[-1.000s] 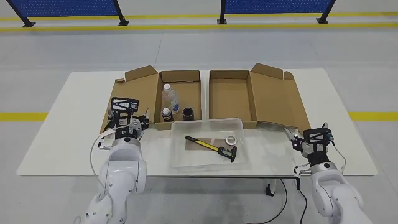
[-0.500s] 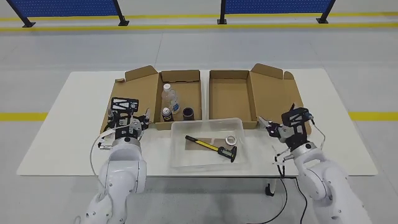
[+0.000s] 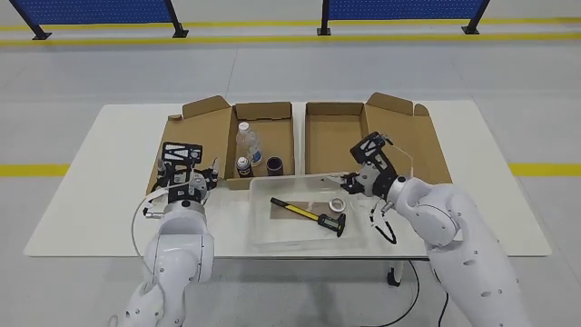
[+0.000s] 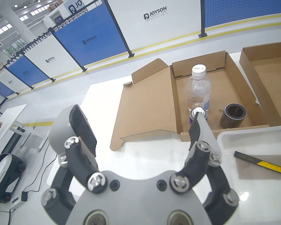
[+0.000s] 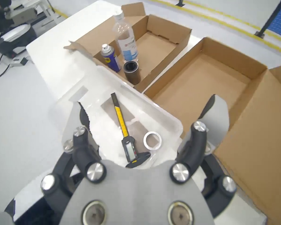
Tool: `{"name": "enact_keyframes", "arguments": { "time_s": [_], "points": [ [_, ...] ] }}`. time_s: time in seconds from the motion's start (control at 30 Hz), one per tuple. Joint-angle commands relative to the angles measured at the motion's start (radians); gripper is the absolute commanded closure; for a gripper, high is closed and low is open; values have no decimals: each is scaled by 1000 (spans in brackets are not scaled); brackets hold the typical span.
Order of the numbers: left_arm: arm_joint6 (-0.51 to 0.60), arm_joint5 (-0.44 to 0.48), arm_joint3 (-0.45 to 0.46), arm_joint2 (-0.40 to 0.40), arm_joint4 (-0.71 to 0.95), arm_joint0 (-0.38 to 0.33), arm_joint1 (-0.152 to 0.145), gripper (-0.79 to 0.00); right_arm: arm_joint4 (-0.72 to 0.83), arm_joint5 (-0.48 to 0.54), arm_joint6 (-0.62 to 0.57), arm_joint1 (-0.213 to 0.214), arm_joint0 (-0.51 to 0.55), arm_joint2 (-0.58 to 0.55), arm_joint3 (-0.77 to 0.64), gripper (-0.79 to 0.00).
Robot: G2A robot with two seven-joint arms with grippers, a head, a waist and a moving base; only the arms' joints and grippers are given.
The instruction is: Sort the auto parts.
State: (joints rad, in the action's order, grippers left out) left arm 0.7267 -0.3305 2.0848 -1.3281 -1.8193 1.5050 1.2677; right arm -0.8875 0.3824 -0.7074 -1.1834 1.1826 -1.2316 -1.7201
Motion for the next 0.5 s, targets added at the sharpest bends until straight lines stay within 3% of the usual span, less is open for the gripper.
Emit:
{"name": "enact_keyframes", "arguments": {
  "time_s": [0.0,0.47],
  "points": [
    [0,0,0,0,0,0,0,-785,28,39,-42,-1,-15,29,19,-785],
    [0,0,0,0,0,0,0,-785,9,69,-58,0,-29,39,26,-785]
  ]
}}
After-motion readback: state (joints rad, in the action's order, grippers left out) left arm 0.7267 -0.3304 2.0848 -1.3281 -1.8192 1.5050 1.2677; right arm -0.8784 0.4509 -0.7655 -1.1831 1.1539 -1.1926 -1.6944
